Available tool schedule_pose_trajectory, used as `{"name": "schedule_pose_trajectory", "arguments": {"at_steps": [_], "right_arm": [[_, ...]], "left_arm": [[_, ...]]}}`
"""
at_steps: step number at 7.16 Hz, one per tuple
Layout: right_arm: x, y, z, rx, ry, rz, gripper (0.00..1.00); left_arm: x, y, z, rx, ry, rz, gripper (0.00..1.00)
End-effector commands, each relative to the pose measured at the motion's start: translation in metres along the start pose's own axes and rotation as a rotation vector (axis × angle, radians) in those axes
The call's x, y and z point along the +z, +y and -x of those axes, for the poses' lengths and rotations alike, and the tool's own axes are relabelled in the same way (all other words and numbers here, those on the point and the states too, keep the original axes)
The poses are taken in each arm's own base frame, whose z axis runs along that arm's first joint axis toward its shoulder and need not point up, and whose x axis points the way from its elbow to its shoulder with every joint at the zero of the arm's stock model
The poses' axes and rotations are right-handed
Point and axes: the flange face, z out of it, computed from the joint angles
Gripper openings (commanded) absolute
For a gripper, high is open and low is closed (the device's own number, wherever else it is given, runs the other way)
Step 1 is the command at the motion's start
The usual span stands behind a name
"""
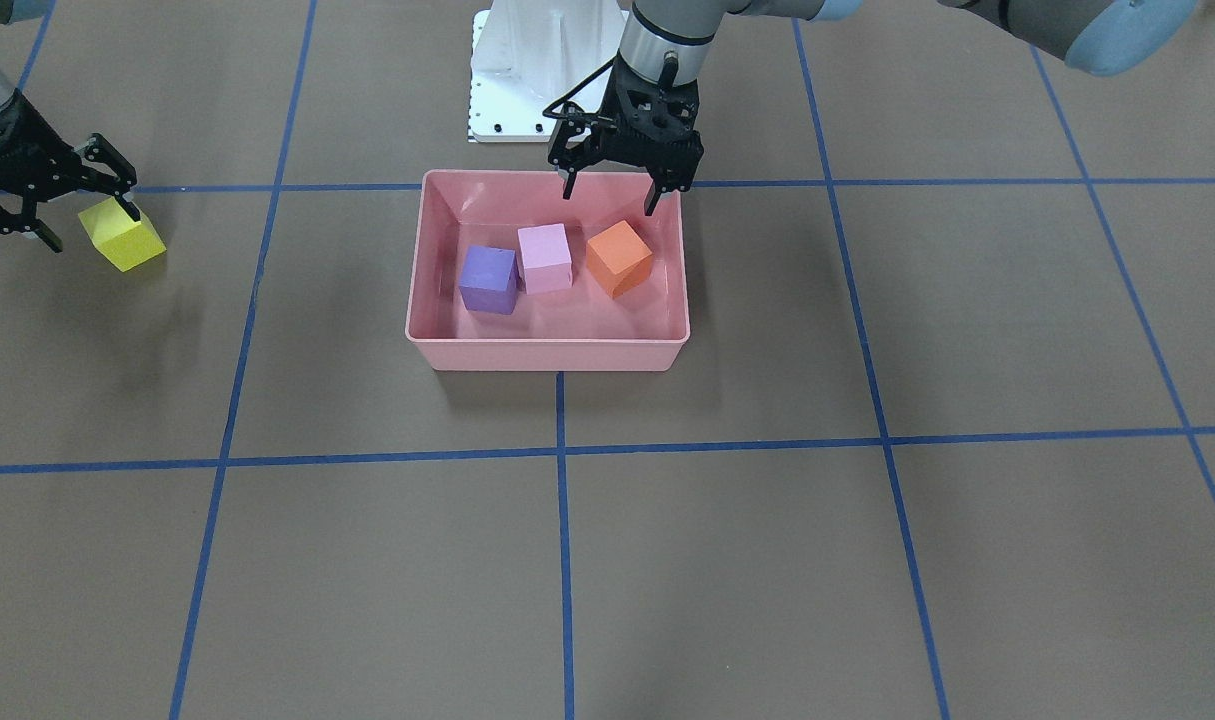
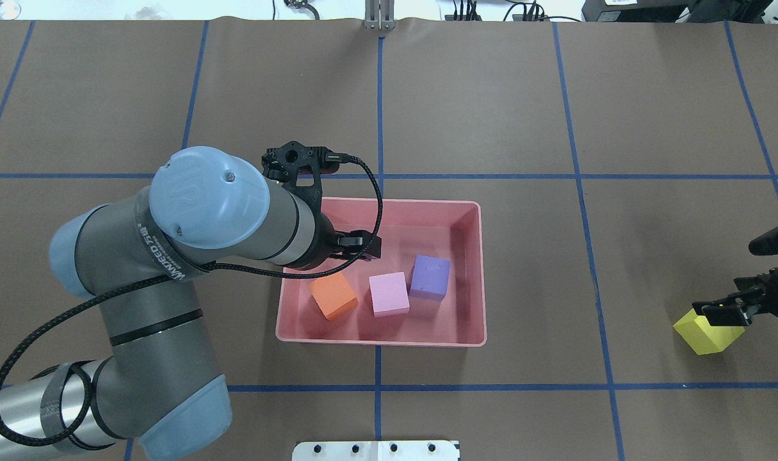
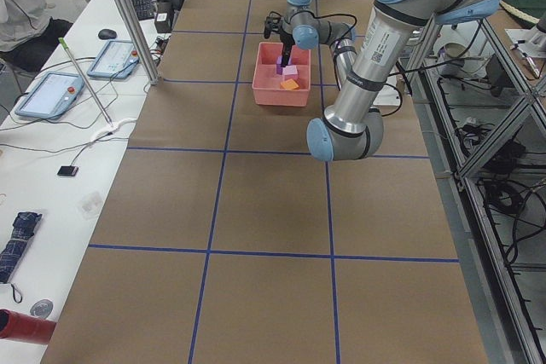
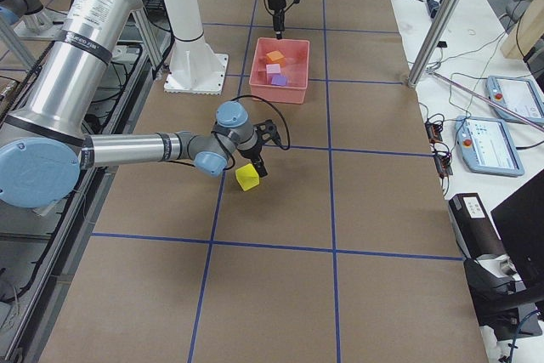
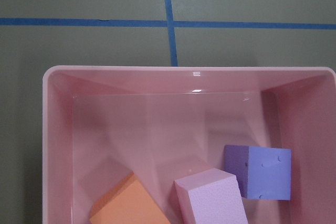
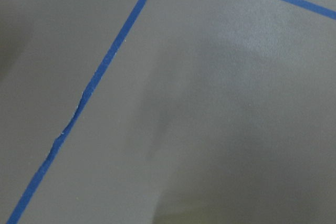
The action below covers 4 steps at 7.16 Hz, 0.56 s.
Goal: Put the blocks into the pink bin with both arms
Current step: 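Grasp the yellow cube with the right gripper while the left arm withdraws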
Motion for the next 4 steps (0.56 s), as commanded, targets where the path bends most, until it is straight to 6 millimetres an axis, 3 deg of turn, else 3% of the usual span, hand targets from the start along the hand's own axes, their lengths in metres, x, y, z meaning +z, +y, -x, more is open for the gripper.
{"name": "schedule_pose_trajectory", "arguments": {"at_steps": [1,4], "right_arm": [[0.003,0.014,0.001,0.011,0.000,0.018,0.99],[0.018,0.023,0.014,0.032,0.007,0.039,0.99]], "left_arm": [[-0.001,-0.001,0.001,0.000,0.000,-0.002,1.00],[-0.001,-0.003,0.001,0.005,-0.001,-0.005,1.00]]}}
